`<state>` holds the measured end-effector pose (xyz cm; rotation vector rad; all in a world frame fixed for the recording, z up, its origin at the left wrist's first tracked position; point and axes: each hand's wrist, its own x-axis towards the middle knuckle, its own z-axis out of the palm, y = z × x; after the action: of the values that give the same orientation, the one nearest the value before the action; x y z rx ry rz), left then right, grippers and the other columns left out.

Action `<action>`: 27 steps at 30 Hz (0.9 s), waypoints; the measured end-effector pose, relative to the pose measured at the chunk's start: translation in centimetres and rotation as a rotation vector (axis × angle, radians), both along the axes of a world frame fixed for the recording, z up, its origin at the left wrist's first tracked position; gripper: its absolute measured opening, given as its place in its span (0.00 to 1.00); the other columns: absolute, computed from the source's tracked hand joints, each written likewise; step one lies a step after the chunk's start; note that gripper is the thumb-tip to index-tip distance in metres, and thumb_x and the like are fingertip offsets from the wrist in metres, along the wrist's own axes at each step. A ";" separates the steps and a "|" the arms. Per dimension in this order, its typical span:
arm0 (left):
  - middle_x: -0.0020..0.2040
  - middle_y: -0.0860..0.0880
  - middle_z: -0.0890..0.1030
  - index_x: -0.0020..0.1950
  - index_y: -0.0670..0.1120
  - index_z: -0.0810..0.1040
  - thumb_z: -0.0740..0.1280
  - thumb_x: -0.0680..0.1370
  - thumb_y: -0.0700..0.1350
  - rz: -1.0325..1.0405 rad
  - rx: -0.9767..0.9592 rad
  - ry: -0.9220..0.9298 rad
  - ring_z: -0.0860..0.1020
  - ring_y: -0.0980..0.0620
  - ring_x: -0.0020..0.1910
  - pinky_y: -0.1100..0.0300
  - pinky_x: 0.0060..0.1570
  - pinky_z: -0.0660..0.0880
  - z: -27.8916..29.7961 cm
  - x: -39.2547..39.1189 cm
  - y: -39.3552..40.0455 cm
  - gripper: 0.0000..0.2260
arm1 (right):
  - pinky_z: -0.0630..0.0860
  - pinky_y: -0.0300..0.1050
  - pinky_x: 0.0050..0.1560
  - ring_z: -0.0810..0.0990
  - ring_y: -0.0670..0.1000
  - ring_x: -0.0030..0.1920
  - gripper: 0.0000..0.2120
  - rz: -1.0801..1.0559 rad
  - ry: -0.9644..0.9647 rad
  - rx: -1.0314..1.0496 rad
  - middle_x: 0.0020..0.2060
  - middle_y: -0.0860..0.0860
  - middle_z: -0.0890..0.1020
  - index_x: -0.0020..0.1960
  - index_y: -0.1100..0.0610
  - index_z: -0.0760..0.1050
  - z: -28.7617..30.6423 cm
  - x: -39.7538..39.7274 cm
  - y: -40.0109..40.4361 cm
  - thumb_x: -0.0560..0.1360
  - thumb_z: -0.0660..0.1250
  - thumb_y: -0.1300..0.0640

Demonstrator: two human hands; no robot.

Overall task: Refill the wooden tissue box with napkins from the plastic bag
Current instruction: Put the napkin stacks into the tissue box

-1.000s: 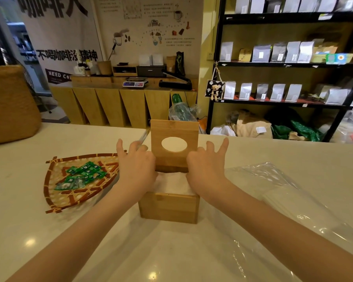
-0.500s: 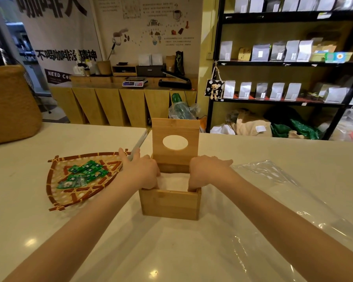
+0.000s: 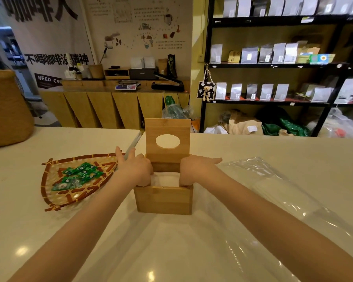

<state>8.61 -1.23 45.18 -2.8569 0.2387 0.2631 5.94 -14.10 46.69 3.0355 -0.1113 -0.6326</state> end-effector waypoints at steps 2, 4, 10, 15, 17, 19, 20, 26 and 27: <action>0.74 0.45 0.62 0.62 0.55 0.74 0.64 0.75 0.51 0.011 -0.026 -0.029 0.46 0.40 0.75 0.31 0.67 0.37 0.8 -0.7 0.1 0.16 | 0.68 0.65 0.65 0.74 0.60 0.60 0.18 0.006 -0.039 0.232 0.55 0.55 0.78 0.53 0.57 0.76 0.0 -0.1 -1.2 0.69 0.70 0.47; 0.71 0.44 0.67 0.61 0.53 0.75 0.66 0.72 0.56 0.019 -0.112 -0.123 0.54 0.42 0.74 0.34 0.70 0.46 2.4 -2.0 -0.4 0.19 | 0.72 0.51 0.60 0.75 0.55 0.59 0.19 0.034 -0.131 0.428 0.58 0.52 0.79 0.57 0.56 0.78 1.3 -1.5 -2.8 0.69 0.71 0.48; 0.53 0.57 0.76 0.52 0.56 0.78 0.64 0.73 0.58 -0.507 -0.582 -0.440 0.72 0.56 0.57 0.56 0.62 0.69 7.4 -10.8 -5.3 0.11 | 0.74 0.38 0.45 0.80 0.48 0.49 0.14 -0.091 -0.431 0.661 0.52 0.50 0.83 0.55 0.51 0.80 3.3 -8.3 -10.9 0.70 0.71 0.51; 0.53 0.58 0.81 0.54 0.56 0.79 0.65 0.73 0.56 -1.008 -0.836 -0.044 0.75 0.62 0.50 0.71 0.47 0.70 5.6 -14.2 -11.6 0.12 | 0.77 0.40 0.52 0.83 0.44 0.45 0.08 -0.277 -0.568 0.712 0.45 0.49 0.85 0.49 0.52 0.82 1.5 -16.8 -18.2 0.71 0.70 0.56; 0.58 0.57 0.79 0.59 0.55 0.77 0.63 0.74 0.57 -1.144 -0.752 0.035 0.75 0.59 0.54 0.64 0.53 0.71 3.6 -14.3 -14.9 0.15 | 0.78 0.39 0.50 0.83 0.43 0.42 0.06 -0.349 -0.599 0.722 0.43 0.47 0.85 0.47 0.50 0.82 0.4 -20.1 -20.3 0.72 0.69 0.58; 0.66 0.55 0.74 0.65 0.53 0.72 0.61 0.75 0.58 -1.252 -0.643 0.136 0.71 0.57 0.63 0.61 0.61 0.67 1.1 -14.4 -18.0 0.20 | 0.78 0.39 0.50 0.84 0.43 0.42 0.07 -0.406 -0.609 0.725 0.42 0.46 0.86 0.47 0.49 0.82 -0.9 -23.2 -21.8 0.72 0.69 0.59; 0.69 0.54 0.70 0.68 0.52 0.69 0.60 0.75 0.59 -1.278 -0.604 0.164 0.68 0.57 0.67 0.61 0.64 0.64 -0.1 -14.3 -19.2 0.23 | 0.78 0.40 0.51 0.83 0.42 0.43 0.07 -0.427 -0.616 0.714 0.42 0.46 0.86 0.47 0.48 0.81 -1.7 -24.5 -22.4 0.73 0.68 0.59; 0.77 0.51 0.51 0.75 0.48 0.53 0.50 0.69 0.69 -1.381 -0.479 0.145 0.46 0.57 0.75 0.69 0.67 0.38 -5.8 -13.3 -23.2 0.40 | 0.75 0.33 0.49 0.80 0.39 0.45 0.07 -0.516 -0.649 0.609 0.44 0.41 0.83 0.47 0.48 0.82 -5.6 -29.0 -22.3 0.74 0.67 0.58; 0.77 0.51 0.50 0.75 0.48 0.51 0.48 0.68 0.71 -1.376 -0.467 0.172 0.45 0.58 0.75 0.68 0.68 0.37 -6.3 -13.3 -23.3 0.42 | 0.75 0.34 0.51 0.79 0.39 0.45 0.07 -0.511 -0.640 0.576 0.44 0.40 0.82 0.48 0.49 0.82 -6.1 -29.3 -22.1 0.74 0.66 0.58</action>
<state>-4.68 -24.58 38.88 -2.2938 2.3192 0.1469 -23.38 -36.20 40.58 3.6520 -0.8799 0.4240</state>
